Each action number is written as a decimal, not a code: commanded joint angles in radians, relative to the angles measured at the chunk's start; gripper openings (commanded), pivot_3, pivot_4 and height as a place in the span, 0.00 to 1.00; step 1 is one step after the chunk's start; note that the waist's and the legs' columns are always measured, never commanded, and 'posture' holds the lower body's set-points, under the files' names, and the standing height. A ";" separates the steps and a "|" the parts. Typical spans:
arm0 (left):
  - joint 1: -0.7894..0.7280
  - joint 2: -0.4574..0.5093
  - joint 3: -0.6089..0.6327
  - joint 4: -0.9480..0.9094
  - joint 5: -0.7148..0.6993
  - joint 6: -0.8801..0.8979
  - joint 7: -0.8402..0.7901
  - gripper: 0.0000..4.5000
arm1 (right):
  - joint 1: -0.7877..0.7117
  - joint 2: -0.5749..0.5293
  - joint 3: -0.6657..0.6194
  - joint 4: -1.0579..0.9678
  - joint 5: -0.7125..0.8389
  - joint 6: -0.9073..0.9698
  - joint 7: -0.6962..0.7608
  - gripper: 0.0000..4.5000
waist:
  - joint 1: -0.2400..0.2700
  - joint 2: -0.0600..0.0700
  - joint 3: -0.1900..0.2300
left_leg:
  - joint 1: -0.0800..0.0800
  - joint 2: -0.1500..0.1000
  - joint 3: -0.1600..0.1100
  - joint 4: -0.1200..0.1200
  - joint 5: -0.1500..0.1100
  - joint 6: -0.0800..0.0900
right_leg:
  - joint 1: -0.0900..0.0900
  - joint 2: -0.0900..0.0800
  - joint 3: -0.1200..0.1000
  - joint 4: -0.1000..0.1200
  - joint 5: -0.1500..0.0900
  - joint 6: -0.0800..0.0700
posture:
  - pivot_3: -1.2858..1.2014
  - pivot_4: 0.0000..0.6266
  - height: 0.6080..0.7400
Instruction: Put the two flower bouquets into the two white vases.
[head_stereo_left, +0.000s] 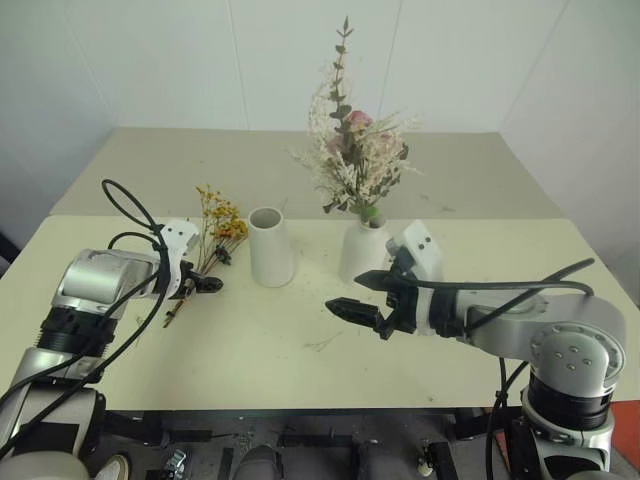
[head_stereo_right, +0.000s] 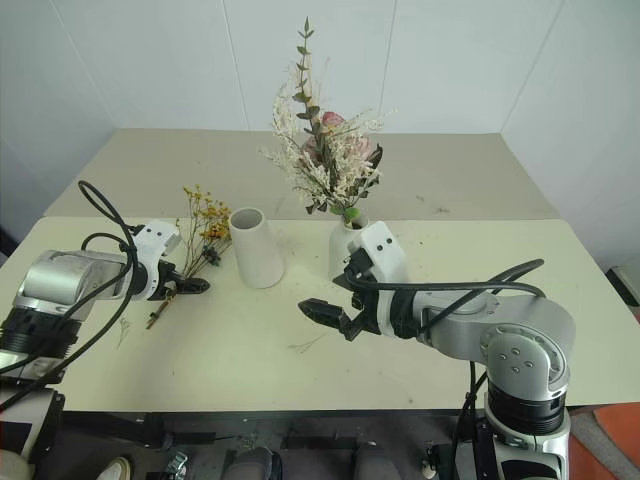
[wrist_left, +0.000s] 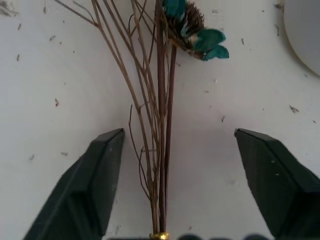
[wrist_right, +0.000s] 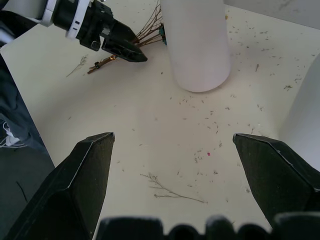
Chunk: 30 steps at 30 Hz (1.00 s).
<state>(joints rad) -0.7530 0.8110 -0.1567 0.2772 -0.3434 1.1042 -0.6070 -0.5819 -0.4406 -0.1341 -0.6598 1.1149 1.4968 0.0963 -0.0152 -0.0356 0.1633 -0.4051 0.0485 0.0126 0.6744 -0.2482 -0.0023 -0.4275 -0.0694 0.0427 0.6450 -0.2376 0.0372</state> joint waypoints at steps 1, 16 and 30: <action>-0.051 -0.016 -0.015 0.067 0.055 -0.057 -0.024 0.58 | -0.002 -0.006 -0.016 -0.033 0.030 -0.001 -0.015 1.00 | 0.001 0.000 0.000 | 0.000 0.000 0.000 0.000 0.000 0.000 | 0.000 0.000 0.000 0.000 0.000 0.000 | 0.52 0.24 1.00; -0.084 -0.066 0.089 0.145 0.131 -0.133 0.026 0.00 | 0.024 -0.022 0.009 -0.035 0.035 -0.030 -0.036 1.00 | 0.000 0.000 0.000 | 0.000 0.000 -0.001 0.001 0.000 0.000 | 0.000 0.000 0.000 0.001 0.000 0.000 | 0.52 0.24 1.00; -0.451 -0.289 0.662 0.357 -0.256 -0.658 -0.046 0.00 | 0.203 -0.155 0.096 -0.191 -0.257 -0.397 0.103 1.00 | 0.004 -0.003 0.002 | -0.005 -0.005 -0.003 0.003 0.000 0.000 | 0.003 -0.007 -0.004 -0.004 0.002 0.005 | 0.52 0.24 1.00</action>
<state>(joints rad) -1.1653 0.5357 0.4673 0.6299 -0.5169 0.4898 -0.5526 -0.3879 -0.5832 -0.0151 -0.8059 0.8930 1.1706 0.1803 -0.0116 -0.0389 0.1652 -0.4100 0.0430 0.0098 0.6782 -0.2482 -0.0024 -0.4243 -0.0763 0.0387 0.6406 -0.2354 0.0426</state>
